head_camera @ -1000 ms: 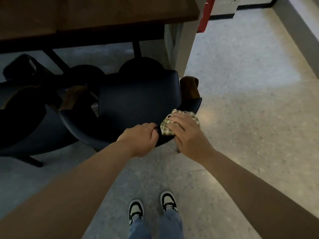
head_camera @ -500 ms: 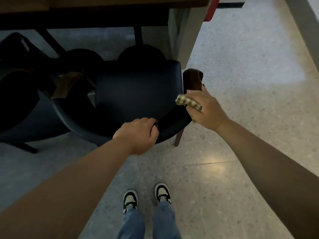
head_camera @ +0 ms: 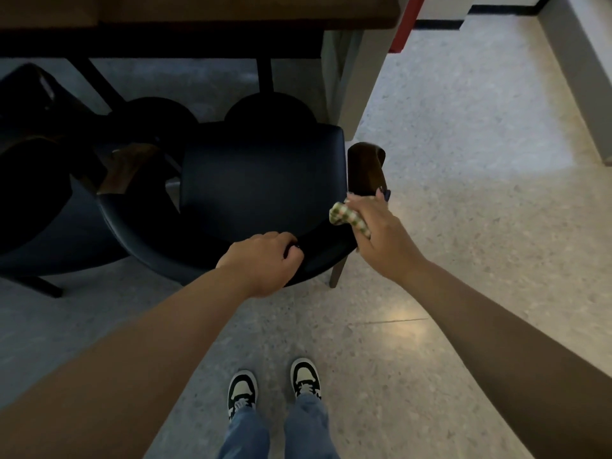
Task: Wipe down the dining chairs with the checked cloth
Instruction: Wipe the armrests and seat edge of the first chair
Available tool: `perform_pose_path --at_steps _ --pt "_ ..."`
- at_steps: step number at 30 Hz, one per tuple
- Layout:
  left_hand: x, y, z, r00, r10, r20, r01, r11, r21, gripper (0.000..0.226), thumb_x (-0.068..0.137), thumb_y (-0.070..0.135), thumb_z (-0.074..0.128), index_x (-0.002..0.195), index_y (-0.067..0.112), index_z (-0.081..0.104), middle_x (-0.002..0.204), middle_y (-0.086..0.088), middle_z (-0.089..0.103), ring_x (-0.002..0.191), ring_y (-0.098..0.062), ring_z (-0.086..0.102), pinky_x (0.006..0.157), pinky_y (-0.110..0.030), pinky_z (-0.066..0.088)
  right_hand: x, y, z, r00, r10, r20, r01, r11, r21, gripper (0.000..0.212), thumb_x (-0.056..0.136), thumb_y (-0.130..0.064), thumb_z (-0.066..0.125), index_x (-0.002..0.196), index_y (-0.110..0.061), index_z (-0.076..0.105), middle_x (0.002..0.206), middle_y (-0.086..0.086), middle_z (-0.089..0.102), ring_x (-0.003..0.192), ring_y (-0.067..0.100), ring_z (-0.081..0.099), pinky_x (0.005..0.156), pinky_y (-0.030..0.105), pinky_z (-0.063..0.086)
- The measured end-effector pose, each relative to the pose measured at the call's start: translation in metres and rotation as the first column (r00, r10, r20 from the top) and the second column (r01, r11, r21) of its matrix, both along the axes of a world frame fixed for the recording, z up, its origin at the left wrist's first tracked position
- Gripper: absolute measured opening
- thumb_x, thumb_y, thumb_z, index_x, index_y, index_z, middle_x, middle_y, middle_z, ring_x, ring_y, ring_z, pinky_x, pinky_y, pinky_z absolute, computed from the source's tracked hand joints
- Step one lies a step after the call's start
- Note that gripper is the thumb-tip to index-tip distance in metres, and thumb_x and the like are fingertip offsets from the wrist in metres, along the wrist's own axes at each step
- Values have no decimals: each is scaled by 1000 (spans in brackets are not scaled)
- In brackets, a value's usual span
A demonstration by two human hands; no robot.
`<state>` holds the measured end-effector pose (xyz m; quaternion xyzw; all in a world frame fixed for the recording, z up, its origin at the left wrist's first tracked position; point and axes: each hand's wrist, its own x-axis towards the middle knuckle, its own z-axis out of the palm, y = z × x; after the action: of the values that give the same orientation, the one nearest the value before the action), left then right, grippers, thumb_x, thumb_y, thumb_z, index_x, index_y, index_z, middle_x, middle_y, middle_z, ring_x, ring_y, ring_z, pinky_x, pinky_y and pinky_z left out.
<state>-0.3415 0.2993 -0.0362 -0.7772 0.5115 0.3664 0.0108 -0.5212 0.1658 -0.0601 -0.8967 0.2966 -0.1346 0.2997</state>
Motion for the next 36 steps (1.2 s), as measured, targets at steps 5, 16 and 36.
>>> perform_pose_path --at_steps 5,16,36 --pt "-13 -40 -10 974 167 -154 -143 978 152 41 103 30 25 125 11 54 128 -4 54 116 -26 51 95 -34 40 3 4 1 995 -102 23 101 994 52 28 90 5 49 117 1 57 131 23 53 134 30 41 115 14 -3" --pt "-20 -100 -32 660 508 -553 -538 834 123 22 97 16 44 99 21 65 95 3 64 88 -13 61 81 -29 49 31 -23 9 952 -303 -35 305 948 93 47 79 16 45 121 1 59 133 17 54 141 33 28 120 46 8" --pt "10 -193 -49 -31 627 -779 -734 515 443 28 103 27 40 123 20 59 113 7 66 104 -6 61 86 -30 47 81 -129 -21 891 -350 -289 395 911 116 45 86 2 41 127 -3 58 137 12 52 138 26 35 111 34 30"
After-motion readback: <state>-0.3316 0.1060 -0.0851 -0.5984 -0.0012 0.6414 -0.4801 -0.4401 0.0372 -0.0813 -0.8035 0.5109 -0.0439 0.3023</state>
